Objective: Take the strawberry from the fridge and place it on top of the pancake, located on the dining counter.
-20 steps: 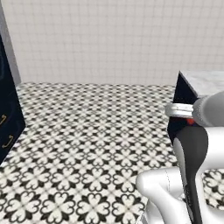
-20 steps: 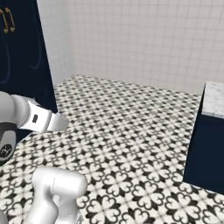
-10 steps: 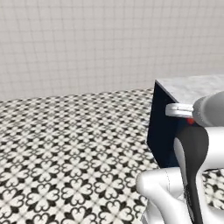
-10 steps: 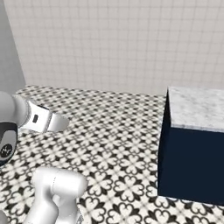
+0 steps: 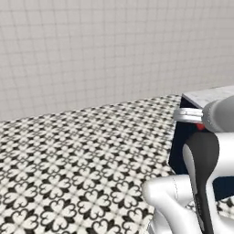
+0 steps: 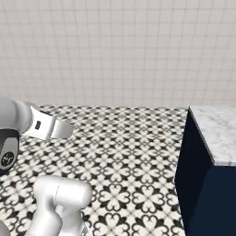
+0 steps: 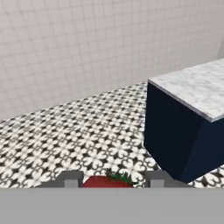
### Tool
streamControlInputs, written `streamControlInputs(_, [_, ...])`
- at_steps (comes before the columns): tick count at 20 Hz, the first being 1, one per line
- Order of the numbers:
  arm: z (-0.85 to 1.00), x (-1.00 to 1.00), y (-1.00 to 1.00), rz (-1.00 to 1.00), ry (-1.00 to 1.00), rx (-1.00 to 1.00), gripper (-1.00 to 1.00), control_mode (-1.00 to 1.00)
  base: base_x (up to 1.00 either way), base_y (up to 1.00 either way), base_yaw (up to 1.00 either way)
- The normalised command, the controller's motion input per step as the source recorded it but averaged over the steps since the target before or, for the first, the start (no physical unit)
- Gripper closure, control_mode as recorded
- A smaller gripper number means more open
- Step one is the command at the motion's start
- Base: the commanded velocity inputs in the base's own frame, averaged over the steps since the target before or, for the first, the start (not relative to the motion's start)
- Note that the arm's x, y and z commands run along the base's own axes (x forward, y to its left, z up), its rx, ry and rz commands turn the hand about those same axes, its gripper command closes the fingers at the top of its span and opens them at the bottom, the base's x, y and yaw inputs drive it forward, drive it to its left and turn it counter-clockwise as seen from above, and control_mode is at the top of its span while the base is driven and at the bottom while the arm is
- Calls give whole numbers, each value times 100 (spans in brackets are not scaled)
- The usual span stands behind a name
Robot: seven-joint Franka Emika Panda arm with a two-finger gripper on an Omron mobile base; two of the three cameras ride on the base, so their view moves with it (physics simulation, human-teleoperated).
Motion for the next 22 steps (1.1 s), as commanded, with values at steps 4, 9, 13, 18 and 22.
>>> streamControlInputs(4, [0, 0, 0, 0, 0, 0, 100, 100, 100, 100, -41])
streamControlInputs(9, [0, 0, 0, 0, 0, 0, 100, 100, 100, 97, -40])
streamControlInputs(13, [0, 0, 0, 0, 0, 0, 100, 100, 100, 89, -38])
streamControlInputs(18, [0, 0, 0, 0, 0, 0, 100, 100, 100, 72, -36])
streamControlInputs(22, [0, 0, 0, 0, 0, 0, 100, 100, 100, 57, -39])
